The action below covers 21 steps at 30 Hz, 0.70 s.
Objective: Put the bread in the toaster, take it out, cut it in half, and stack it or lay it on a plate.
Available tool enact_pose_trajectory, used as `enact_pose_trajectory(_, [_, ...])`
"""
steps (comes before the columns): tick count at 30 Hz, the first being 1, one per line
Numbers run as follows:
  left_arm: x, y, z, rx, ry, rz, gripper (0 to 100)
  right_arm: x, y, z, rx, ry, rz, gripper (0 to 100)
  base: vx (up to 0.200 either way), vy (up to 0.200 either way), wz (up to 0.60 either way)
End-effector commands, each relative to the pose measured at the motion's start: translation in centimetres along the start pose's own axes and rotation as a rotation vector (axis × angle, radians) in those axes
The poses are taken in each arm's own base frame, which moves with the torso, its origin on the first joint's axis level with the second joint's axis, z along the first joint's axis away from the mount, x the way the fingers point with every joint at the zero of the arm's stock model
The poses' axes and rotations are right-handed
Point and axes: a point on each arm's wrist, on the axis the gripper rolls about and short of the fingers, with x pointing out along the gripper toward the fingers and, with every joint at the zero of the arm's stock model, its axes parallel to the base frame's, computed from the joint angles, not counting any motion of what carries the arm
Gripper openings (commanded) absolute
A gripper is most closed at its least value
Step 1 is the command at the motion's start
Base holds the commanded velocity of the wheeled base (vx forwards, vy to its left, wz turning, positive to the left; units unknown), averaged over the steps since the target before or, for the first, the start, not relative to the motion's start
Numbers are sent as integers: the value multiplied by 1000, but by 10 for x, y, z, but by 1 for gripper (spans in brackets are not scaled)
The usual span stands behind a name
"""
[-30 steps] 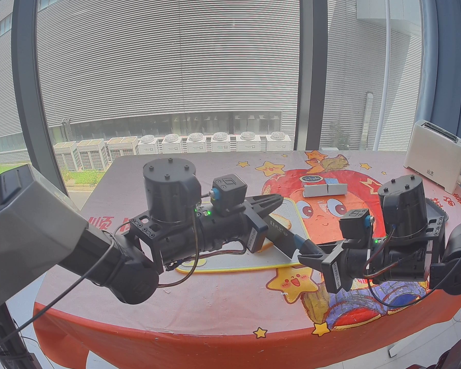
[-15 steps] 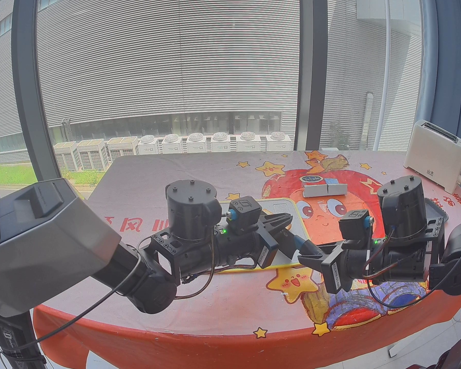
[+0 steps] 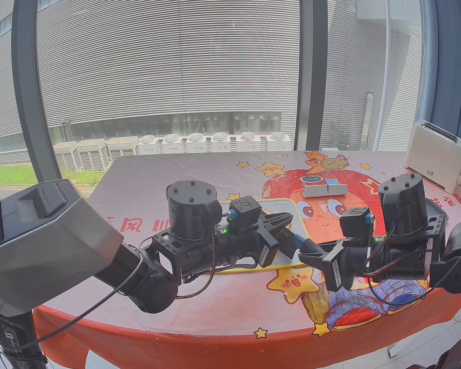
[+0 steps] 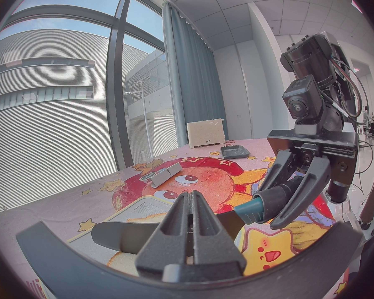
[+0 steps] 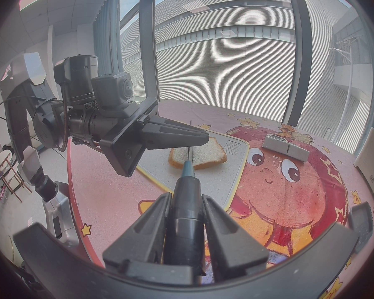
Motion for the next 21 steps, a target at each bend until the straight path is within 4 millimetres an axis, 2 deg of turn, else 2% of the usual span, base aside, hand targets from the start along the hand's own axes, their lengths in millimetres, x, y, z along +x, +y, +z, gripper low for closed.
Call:
enact_pose_trajectory(1, [1, 5, 8, 7, -37, 16, 0, -1, 1, 3, -2, -15, 5, 0, 0, 0, 0])
enact_pose_trajectory(2, [1, 6, 10, 8, -42, 18, 0, -2, 1, 3, -2, -16, 5, 0, 0, 0, 0])
enact_pose_trajectory(5, [-6, 20, 32, 25, -101, 57, 0, -2, 2, 4, -4, -19, 8, 0, 0, 0, 0])
enact_pose_trajectory(7, [-8, 28, 36, 26, -111, 77, 0, -2, 1, 5, -3, -22, 6, 0, 0, 0, 0])
enact_pose_trajectory(10, [-11, 40, 34, 21, -96, 104, 0, -2, 1, 5, -4, -22, 6, 0, 0, 0, 0])
enact_pose_trajectory(21, [-9, 45, 23, 9, -67, 113, 0, -3, 1, 3, -4, -18, 6, 0, 0, 0, 0])
